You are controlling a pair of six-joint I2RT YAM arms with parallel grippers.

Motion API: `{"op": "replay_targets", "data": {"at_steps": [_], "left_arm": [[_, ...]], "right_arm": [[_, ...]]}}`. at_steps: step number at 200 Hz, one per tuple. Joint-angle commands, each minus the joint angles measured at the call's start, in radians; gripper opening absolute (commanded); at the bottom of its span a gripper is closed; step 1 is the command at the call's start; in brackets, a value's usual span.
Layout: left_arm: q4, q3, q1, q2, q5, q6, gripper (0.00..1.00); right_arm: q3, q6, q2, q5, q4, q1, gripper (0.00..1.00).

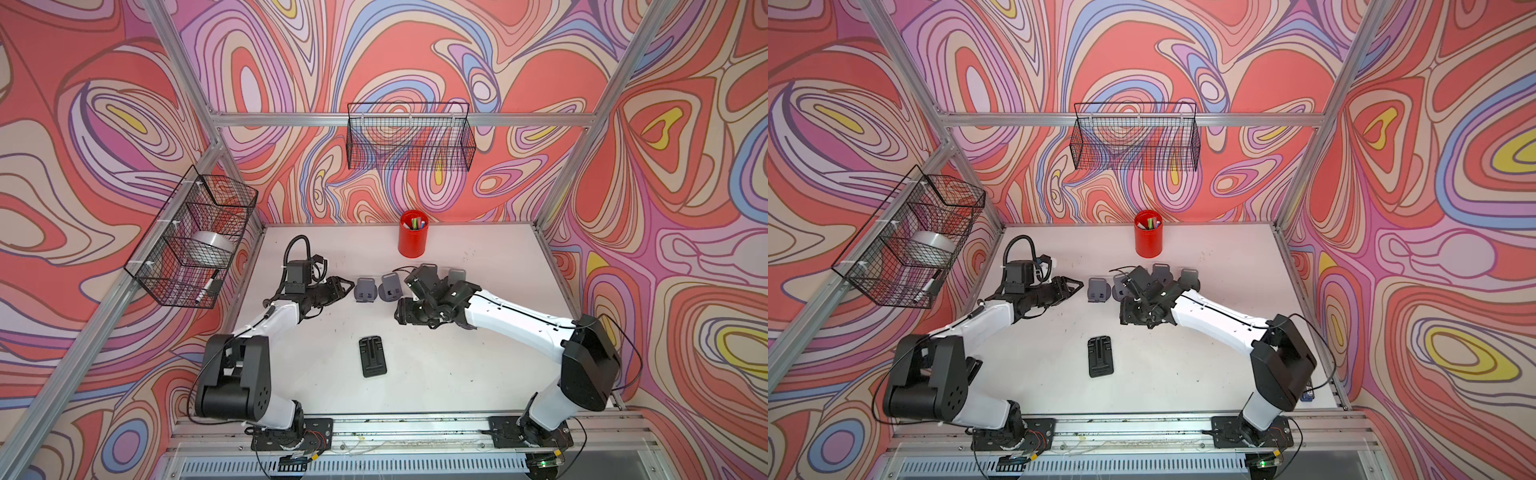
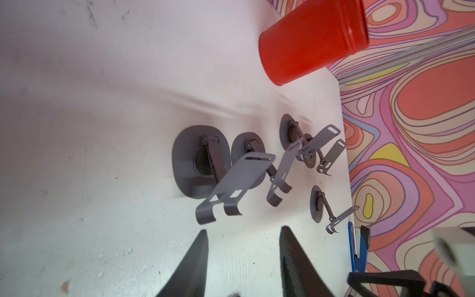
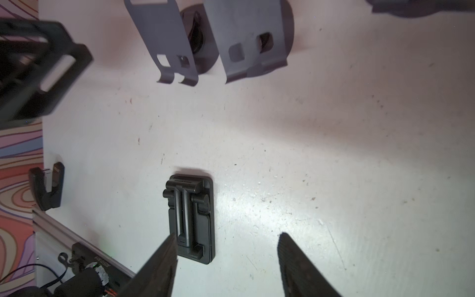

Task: Open the phone stand
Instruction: Pick up the phone stand at the center of the board.

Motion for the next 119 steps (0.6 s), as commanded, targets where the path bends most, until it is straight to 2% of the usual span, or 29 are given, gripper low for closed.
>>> {"op": "replay_targets", "data": {"at_steps": [1, 43, 85, 119], "left_arm": [[-0.126, -0.036, -0.003, -0.127, -0.061, -0.025, 0.49], [-0.327, -0.055, 0.007, -0.35, -0.153, -0.026, 0.62], [-0.435, -0.042, 0.055, -0.509, -0.172, -0.015, 0.68], [-0.482, -0.041, 0.115, -0.568, -0.144, 0.01, 0.7]], "right_arm": [[0.053, 0.112, 0.048, 0.062, -0.054, 0.066, 0.68], [0.197, 0.18, 0.208, 0.087, -0.161, 0.172, 0.74], [0.354, 0.183, 0.368, 0.083, -0.265, 0.23, 0.75], [0.436, 0.173, 0.453, 0.071, -0.342, 0.252, 0.78]]}}
